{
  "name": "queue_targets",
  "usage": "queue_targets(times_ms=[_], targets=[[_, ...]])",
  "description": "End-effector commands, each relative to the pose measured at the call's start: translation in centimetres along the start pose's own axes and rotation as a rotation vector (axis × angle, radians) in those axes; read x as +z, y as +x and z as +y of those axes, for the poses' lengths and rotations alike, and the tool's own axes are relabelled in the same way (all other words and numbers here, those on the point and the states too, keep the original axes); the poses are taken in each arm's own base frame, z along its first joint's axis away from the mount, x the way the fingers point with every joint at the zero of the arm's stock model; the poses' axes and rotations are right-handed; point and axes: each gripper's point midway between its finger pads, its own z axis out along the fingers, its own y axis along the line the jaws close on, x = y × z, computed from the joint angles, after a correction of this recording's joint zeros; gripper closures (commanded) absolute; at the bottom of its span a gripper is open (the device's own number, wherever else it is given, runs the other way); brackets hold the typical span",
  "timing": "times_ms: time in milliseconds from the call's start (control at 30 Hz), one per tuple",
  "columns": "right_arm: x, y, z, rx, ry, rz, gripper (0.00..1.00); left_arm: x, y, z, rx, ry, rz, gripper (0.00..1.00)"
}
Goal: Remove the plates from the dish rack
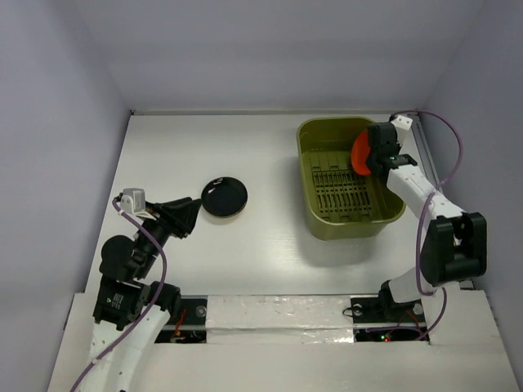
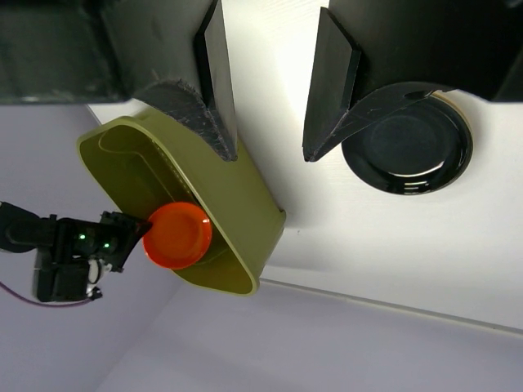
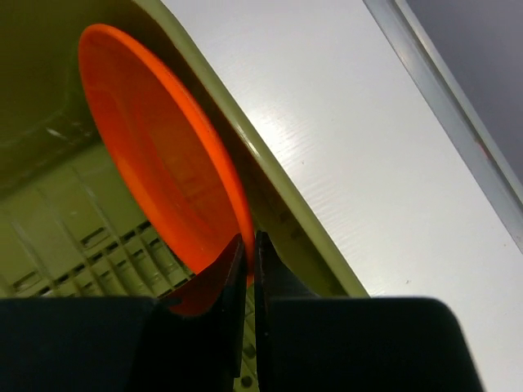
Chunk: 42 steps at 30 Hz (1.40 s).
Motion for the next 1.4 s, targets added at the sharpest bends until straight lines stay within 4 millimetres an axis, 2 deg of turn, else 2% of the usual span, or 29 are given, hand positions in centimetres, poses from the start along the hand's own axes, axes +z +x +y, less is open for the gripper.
queue_targets(times_ms=[0,200,267,300,400,500,600,633,700,733,767,800,833,867,933,967,1000,1100,1133,1200,1233,1367], targets=[[-3.3,-5.6,-0.1,0.084,-0.072,-0.128,1.0,-0.1,-0.9,-0.6,0.007,0.022,-0.039,0.65],[-6.1,-8.1,-0.8,0.1,-0.11,-0.18,1.0,-0.1,-0.9,-0.5,0.008,0.02,-0.04,0.65],[-7.7,-9.2,-0.9,0.116,-0.139,-0.21,1.0,-0.1,-0.9,-0.4,0.008,0.016,-0.041,0.65],[-8.7,-9.4,-0.1,0.111,-0.178,-0.217,1.0,-0.1,-0.9,-0.4,0.008,0.014,-0.04,0.65],[-12.0,-11.1,0.5,0.155,-0.262,-0.261,1.0,0.0,-0.8,-0.3,0.007,0.011,-0.038,0.65],[-15.9,-11.5,3.7,0.187,-0.433,-0.268,1.0,0.0,-0.8,-0.3,0.007,0.009,-0.038,0.65],[-19.8,-10.0,8.9,0.191,-0.634,-0.224,1.0,0.0,-0.9,-0.2,0.007,0.003,-0.04,0.65],[-20.2,-8.9,10.7,0.18,-0.675,-0.194,1.0,0.0,-0.9,-0.2,0.005,0.003,-0.042,0.65],[-23.2,-6.9,15.1,0.183,-0.837,-0.136,1.0,0.0,-0.8,-0.1,0.005,-0.002,-0.039,0.65],[-24.0,-5.8,16.6,0.178,-0.879,-0.108,1.0,0.1,-0.8,0.0,0.006,-0.004,-0.039,0.65],[-24.9,-3.5,19.3,0.143,-0.929,-0.061,1.0,0.1,-0.8,0.0,0.005,-0.005,-0.036,0.65],[-25.9,-2.9,21.0,0.156,-0.978,-0.041,1.0,0.2,-0.6,0.1,0.003,-0.01,-0.03,0.65],[-26.3,-1.9,22.3,0.145,-1.002,-0.019,1.0,0.3,-0.6,0.1,0.004,-0.009,-0.029,0.65],[-26.3,-0.5,24.5,0.129,-1.023,0.014,1.0,0.3,-0.6,0.2,0.004,-0.011,-0.025,0.65],[-28.4,2.0,27.3,0.102,-1.099,0.076,1.0,0.4,-0.5,0.2,0.003,-0.012,-0.02,0.65],[-29.2,2.2,28.5,0.101,-1.124,0.083,1.0,0.4,-0.5,0.2,0.003,-0.013,-0.021,0.65],[-29.4,4.6,30.3,0.072,-1.132,0.122,1.0,0.5,-0.4,0.3,0.002,-0.016,-0.017,0.65],[-29.5,6.5,32.7,0.062,-1.151,0.168,1.0,0.5,-0.4,0.3,0.002,-0.018,-0.017,0.65],[-28.5,8.7,33.8,0.033,-1.141,0.215,1.0,0.5,-0.4,0.3,0.002,-0.018,-0.017,0.65],[-28.7,10.1,34.9,0.03,-1.156,0.252,1.0,0.5,-0.4,0.3,0.002,-0.015,-0.015,0.65],[-27.8,11.5,35.5,0.016,-1.143,0.275,1.0,0.6,-0.3,0.3,0.002,-0.017,-0.013,0.65],[-26.7,13.6,36.7,0.004,-1.128,0.314,0.99,0.7,-0.2,0.3,0.003,-0.015,-0.006,0.65]])
